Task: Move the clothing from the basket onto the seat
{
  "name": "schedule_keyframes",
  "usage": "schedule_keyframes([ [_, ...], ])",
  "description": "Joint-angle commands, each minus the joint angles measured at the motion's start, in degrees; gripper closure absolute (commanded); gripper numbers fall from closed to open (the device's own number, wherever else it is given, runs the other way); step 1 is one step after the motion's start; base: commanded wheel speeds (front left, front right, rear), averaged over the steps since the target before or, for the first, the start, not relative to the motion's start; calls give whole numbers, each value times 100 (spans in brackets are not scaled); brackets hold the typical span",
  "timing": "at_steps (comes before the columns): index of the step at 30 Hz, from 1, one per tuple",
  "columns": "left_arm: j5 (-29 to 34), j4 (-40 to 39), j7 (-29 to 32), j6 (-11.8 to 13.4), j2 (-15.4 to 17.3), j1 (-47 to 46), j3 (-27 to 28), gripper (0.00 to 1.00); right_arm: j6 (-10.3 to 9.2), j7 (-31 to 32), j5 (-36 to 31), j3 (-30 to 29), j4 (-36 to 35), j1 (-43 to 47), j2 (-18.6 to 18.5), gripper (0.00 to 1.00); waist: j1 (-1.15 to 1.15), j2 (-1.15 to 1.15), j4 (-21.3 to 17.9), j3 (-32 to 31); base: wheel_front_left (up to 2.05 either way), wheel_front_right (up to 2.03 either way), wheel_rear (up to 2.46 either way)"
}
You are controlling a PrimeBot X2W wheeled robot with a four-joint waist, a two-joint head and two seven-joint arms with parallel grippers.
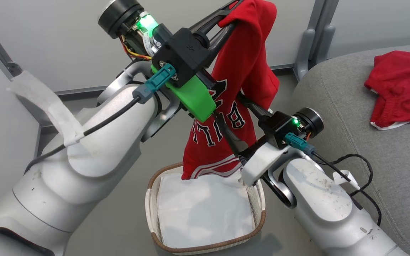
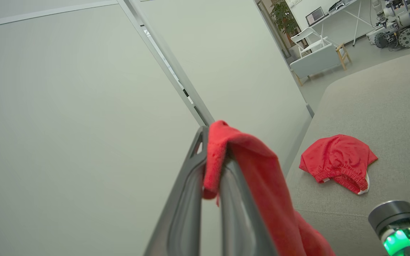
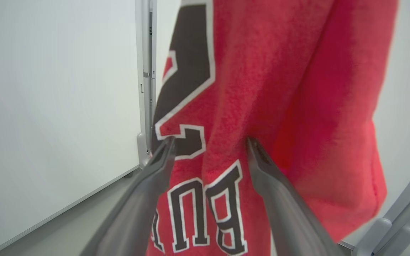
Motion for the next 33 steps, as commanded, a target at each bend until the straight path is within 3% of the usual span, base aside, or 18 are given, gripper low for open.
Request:
schedule_keyframes([
  [1, -40, -18, 14, 28, -21, 69, -10, 100, -8, -26, 47, 17, 62, -84, -22, 0, 1, 0, 20, -9, 0, 0, 0],
  [8, -115, -70, 66, 70, -96, 2, -30, 100, -8, -20, -135, -252, 449, -287, -15, 0, 1, 0, 98, 10, 0, 0, 0],
  [11, -141, -89, 66, 69, -124, -36, -36, 100, -8, -19, 10, 91, 658, -399, -11, 0, 1, 0, 133, 33, 0, 0, 0],
  [12, -153, -87, 66, 76, -124, -42, -31, 100, -8, -19, 69, 212, 721, -440, -18, 21, 1, 0, 141, 39, 0, 0, 0],
  [13, -173, -74, 68, 92, -125, -42, -15, 100, -8, -19, 132, 384, 803, -503, -21, 77, 1, 0, 149, 49, 0, 0, 0],
  [14, -189, -54, 68, 107, -124, -38, 1, 100, -8, -19, 191, 526, 868, -545, -22, 100, 1, 0, 155, 57, 0, 0, 0],
  [19, -305, 197, 101, 190, 3, 99, 126, 100, -8, -19, 488, 829, 965, -716, -23, 100, 1, 0, 151, 123, 0, 0, 0],
  [27, -592, 834, 27, 314, 321, 480, 330, 100, -8, -20, 476, 701, 791, -654, -19, 100, 1, 0, 48, 240, 0, 0, 0],
  [28, -631, 890, -5, 328, 336, 550, 354, 92, -8, -20, 453, 649, 758, -634, -20, 100, 1, 0, 40, 251, 0, 0, 0],
  [29, -682, 951, -52, 354, 350, 633, 389, 60, -8, -20, 433, 579, 710, -612, -21, 100, 1, 0, 27, 267, 0, 0, 0],
  [30, -724, 999, -91, 361, 352, 705, 415, 20, -8, -20, 414, 524, 676, -588, -20, 100, 1, 0, 20, 278, 0, 0, 0],
  [31, -800, 1057, -138, 376, 353, 812, 448, 0, -8, -20, 379, 458, 630, -559, -20, 100, 1, 0, 12, 288, 0, 0, 0],
  [33, -914, 1141, -221, 415, 357, 996, 486, 0, -8, -20, 329, 330, 554, -519, -20, 100, 1, 0, -2, 306, 0, 0, 0],
])
